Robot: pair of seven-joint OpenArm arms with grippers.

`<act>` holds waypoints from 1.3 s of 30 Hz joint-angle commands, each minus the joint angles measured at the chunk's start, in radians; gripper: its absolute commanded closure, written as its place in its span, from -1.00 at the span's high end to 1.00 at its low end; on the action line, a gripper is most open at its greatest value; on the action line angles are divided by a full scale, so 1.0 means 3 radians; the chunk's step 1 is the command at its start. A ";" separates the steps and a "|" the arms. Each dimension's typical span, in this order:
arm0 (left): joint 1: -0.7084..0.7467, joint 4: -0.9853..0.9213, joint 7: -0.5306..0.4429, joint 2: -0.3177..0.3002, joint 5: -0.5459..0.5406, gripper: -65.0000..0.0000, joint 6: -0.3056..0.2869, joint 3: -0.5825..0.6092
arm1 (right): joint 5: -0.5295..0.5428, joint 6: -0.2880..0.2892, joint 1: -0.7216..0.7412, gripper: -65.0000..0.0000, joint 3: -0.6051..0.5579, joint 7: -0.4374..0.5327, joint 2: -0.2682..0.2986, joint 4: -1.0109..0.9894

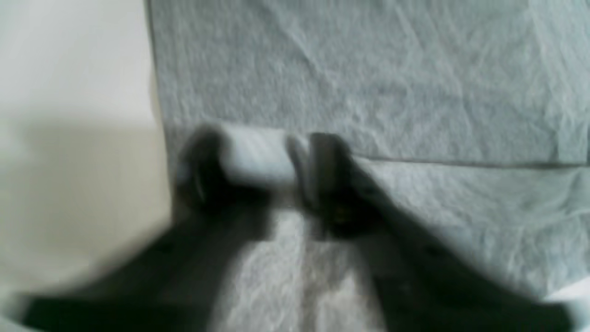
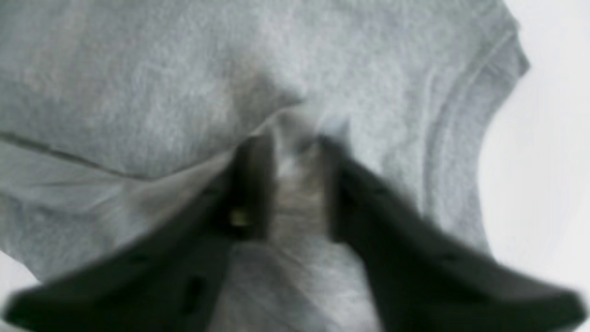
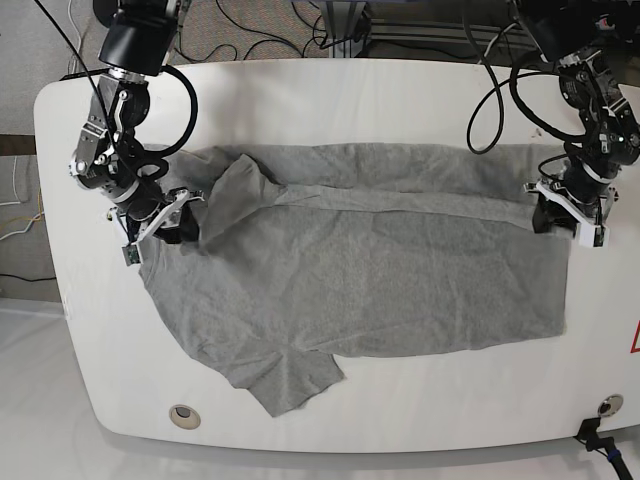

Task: Fold the T-shirt properly
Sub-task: 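Fold the collar edge over onto the shirt body with both grippers, then release the folded edge and raise both grippers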

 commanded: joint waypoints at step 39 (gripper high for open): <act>0.1038 0.0949 -0.1391 0.0365 0.1225 0.56 -0.0021 -0.0033 | -0.0641 0.0196 -0.1079 0.35 0.0522 0.1490 0.0275 -0.0289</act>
